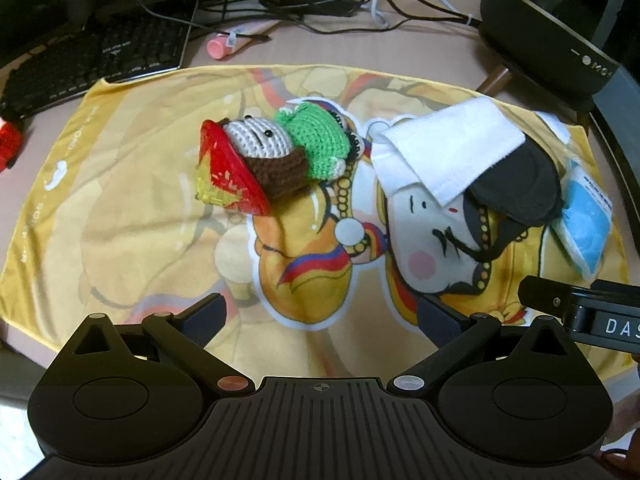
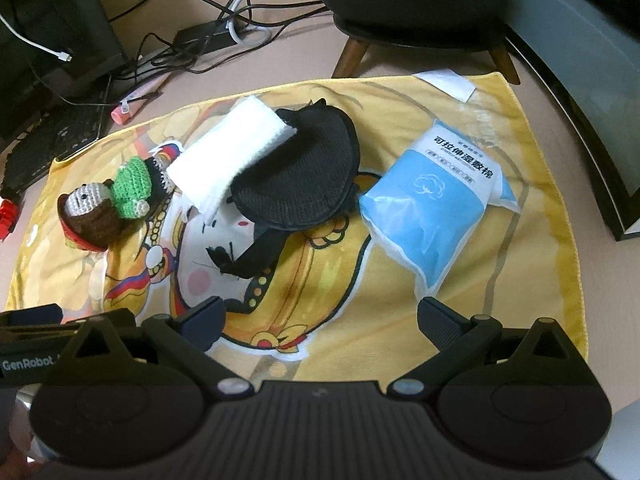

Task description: Organize soft objects

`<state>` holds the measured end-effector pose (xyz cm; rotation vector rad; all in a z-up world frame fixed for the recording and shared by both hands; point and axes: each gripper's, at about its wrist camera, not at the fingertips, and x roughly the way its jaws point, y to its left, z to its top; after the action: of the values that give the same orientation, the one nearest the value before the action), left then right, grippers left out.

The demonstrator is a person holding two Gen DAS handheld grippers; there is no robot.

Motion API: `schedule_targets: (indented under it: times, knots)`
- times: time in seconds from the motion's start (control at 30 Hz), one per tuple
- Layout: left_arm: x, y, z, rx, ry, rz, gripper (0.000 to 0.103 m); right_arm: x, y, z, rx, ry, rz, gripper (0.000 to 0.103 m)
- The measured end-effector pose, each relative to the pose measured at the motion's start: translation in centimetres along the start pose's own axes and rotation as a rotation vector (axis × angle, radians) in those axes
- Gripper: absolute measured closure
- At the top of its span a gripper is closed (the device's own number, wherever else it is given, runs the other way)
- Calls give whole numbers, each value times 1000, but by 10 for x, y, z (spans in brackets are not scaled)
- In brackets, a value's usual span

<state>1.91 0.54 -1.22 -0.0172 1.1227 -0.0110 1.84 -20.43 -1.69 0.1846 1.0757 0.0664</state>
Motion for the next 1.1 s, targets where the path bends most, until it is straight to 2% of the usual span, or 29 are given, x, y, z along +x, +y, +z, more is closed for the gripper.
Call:
schedule_targets:
  times: [0.23, 0.63, 0.83, 0.9, 1.0, 1.07, 1.1]
  knots:
    - [-4, -3, 7, 41, -50, 4, 0, 0, 4, 2, 4, 0, -42, 0]
    - [3, -5, 13, 58, -35, -79, 0, -1, 4, 3, 24, 43, -100, 0]
    - [6, 2, 15, 65, 7, -187, 0, -9, 0, 10, 66, 27, -88, 0]
    - [10, 5, 13, 69, 35, -233, 0, -17, -3, 13, 77, -23, -52, 0]
    - [10, 9, 9, 88, 37, -298, 0, -30, -7, 19, 86, -107, -45, 0]
    - [10, 13, 9, 107, 31, -338, 0, -35, -9, 25, 103, -133, -23, 0]
    - [10, 15, 9, 121, 31, -351, 0, -34, -13, 28, 127, -130, 24, 0]
